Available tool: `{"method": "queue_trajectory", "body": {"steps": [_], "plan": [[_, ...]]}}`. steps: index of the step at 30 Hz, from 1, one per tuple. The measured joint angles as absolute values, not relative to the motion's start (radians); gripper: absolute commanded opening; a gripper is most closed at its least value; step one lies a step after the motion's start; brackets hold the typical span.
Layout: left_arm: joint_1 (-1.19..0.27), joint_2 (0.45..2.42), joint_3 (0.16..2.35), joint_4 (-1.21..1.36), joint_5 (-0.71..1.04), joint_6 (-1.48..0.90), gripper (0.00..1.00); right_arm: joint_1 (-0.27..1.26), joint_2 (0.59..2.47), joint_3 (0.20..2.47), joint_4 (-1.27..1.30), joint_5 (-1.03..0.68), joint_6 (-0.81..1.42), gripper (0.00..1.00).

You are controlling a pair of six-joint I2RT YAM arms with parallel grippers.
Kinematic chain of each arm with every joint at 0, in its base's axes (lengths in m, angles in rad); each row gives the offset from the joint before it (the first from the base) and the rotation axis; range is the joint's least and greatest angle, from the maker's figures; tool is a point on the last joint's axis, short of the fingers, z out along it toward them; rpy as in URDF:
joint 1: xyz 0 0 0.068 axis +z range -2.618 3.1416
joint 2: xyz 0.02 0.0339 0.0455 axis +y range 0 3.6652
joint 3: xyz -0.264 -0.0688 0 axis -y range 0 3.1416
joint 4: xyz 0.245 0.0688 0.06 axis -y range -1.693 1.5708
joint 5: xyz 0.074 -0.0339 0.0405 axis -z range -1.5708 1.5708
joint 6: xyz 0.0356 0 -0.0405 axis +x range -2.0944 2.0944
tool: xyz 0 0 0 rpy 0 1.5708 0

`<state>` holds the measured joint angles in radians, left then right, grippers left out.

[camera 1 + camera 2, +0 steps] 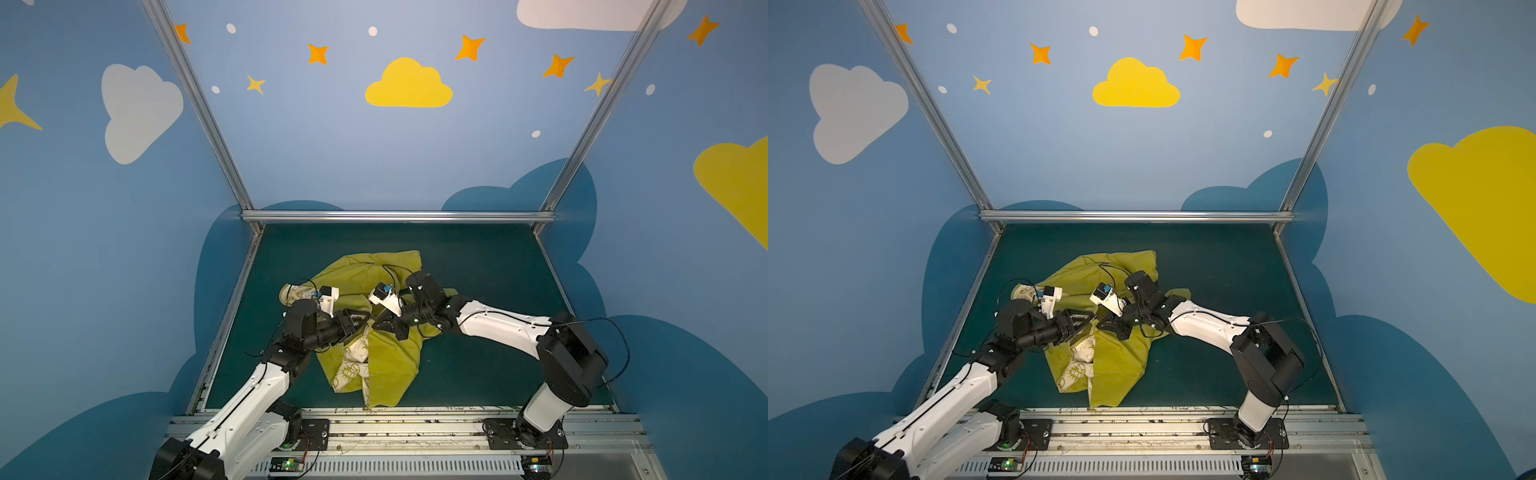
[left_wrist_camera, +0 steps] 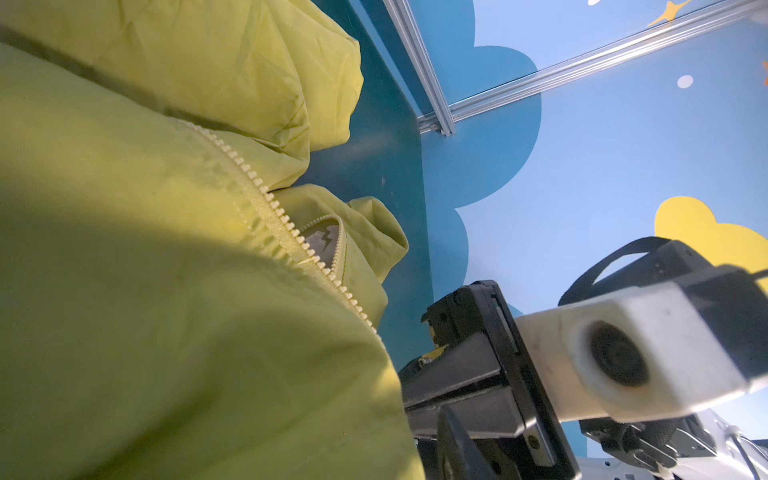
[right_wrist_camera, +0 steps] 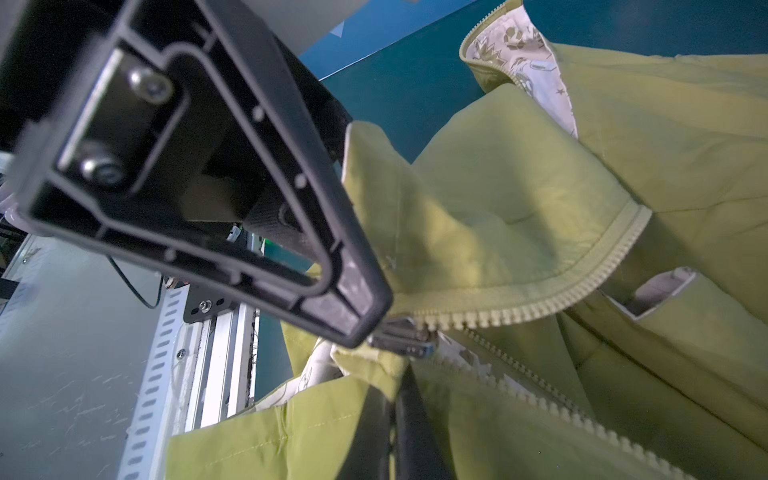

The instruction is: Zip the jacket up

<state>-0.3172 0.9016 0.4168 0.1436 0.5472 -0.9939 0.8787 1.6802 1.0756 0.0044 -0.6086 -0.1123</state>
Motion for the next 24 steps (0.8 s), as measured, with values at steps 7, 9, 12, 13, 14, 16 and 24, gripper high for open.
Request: {"method": "queue_trajectory", "body": {"steps": [7, 9, 12, 13, 14, 16, 24], "plan": [[-0.322, 0.955, 0.421, 0.179, 0.556, -1.002, 0.42, 0.881, 1.68, 1.074, 0.012, -0.621, -0.112, 0.0], [-0.326, 0.976, 0.425, 0.189, 0.561, -1.005, 0.39, 0.881, 1.68, 1.073, 0.014, -0.622, -0.112, 0.0], [-0.331, 0.995, 0.431, 0.196, 0.566, -1.008, 0.32, 0.881, 1.68, 1.071, 0.017, -0.622, -0.112, 0.0], [-0.332, 0.997, 0.432, 0.2, 0.567, -1.011, 0.3, 0.881, 1.68, 1.069, 0.019, -0.623, -0.112, 0.0], [-0.332, 0.997, 0.432, 0.204, 0.568, -1.011, 0.28, 0.881, 1.68, 1.066, 0.02, -0.623, -0.113, 0.0], [-0.335, 0.997, 0.432, 0.21, 0.569, -1.013, 0.26, 0.881, 1.68, 1.063, 0.02, -0.622, -0.113, 0.0], [-0.342, 1.008, 0.432, 0.222, 0.569, -1.006, 0.31, 0.883, 1.677, 1.06, 0.023, -0.63, -0.113, 0.0]]}}
